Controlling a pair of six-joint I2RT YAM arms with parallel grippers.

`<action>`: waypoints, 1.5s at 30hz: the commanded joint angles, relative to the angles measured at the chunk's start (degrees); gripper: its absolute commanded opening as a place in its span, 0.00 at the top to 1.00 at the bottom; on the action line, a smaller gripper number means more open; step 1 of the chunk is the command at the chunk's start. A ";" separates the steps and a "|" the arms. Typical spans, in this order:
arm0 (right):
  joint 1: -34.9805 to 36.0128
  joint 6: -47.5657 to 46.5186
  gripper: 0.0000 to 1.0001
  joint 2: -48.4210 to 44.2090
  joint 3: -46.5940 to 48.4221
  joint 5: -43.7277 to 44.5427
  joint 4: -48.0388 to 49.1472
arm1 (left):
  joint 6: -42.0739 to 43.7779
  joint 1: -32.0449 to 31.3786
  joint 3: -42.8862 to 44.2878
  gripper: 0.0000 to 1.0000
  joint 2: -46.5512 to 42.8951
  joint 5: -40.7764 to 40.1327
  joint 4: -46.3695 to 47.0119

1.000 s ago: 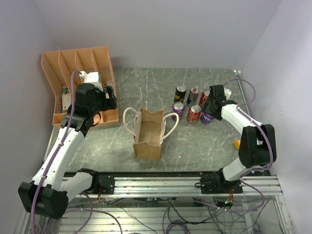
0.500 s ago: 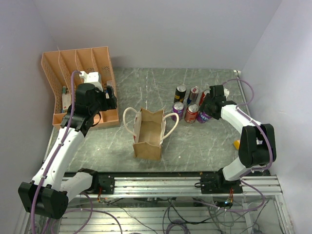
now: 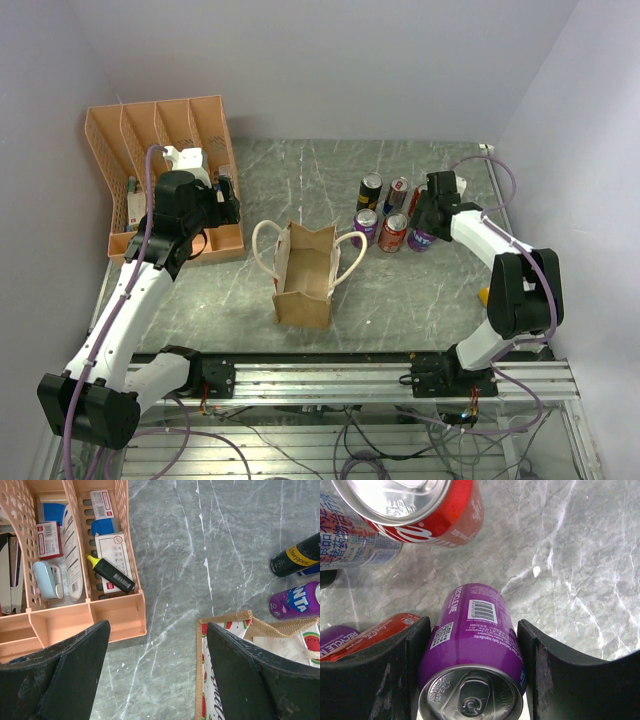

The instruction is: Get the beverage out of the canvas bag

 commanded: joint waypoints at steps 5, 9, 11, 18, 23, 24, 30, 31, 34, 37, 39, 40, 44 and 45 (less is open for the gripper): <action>0.16 -2.58 0.20 1.77 2.08 -0.81 1.08 | 0.17 -0.28 0.29 0.11 -0.05 0.92 1.37; 0.14 -3.34 0.07 1.14 2.44 -1.43 1.12 | 0.11 -0.28 0.34 0.11 -0.14 0.92 1.34; 0.14 -3.58 0.05 0.48 2.57 -2.00 1.00 | 0.11 -0.28 0.34 0.11 -0.21 0.89 1.36; 0.20 -4.16 0.03 -4.41 2.31 -1.78 0.16 | 0.12 -0.28 0.32 0.11 -0.20 0.74 1.37; 1.06 -7.20 0.00 -8.54 1.62 2.16 -0.88 | 0.15 -0.28 0.28 0.11 -0.07 0.43 1.28; 1.94 -8.23 0.00 -9.54 1.53 3.84 -1.18 | 0.20 -0.28 0.32 0.11 0.01 0.33 1.25; 14.31 -11.06 0.00 -14.24 4.89 18.55 -6.69 | 0.37 -0.19 0.21 0.09 0.29 0.02 1.63; 16.95 -11.23 0.00 -14.96 6.22 20.64 -7.62 | 0.53 -0.19 0.21 0.09 0.22 0.49 1.79; 24.59 -11.25 0.00 -17.56 9.28 22.89 -10.48 | 1.80 0.02 0.08 0.01 -0.14 4.00 3.29; 28.49 -8.42 0.00 -20.58 12.87 21.66 -14.11 | 1.26 0.01 3.71 0.01 1.43 4.33 -0.33; 29.13 -7.67 0.00 -23.21 14.73 19.01 -16.07 | -0.23 -0.02 6.50 0.02 1.87 1.88 -3.03; 29.30 -7.90 0.00 -24.65 15.39 17.84 -16.43 | -1.12 -0.02 7.67 0.05 1.66 0.46 -4.29; 29.40 -6.81 0.00 -30.61 17.12 19.29 -18.49 | -3.76 0.00 11.22 0.18 -2.44 -2.70 -7.66; 29.48 -7.37 0.00 -32.73 16.53 19.52 -17.12 | -4.11 -0.01 12.04 0.18 -3.76 -3.19 -8.61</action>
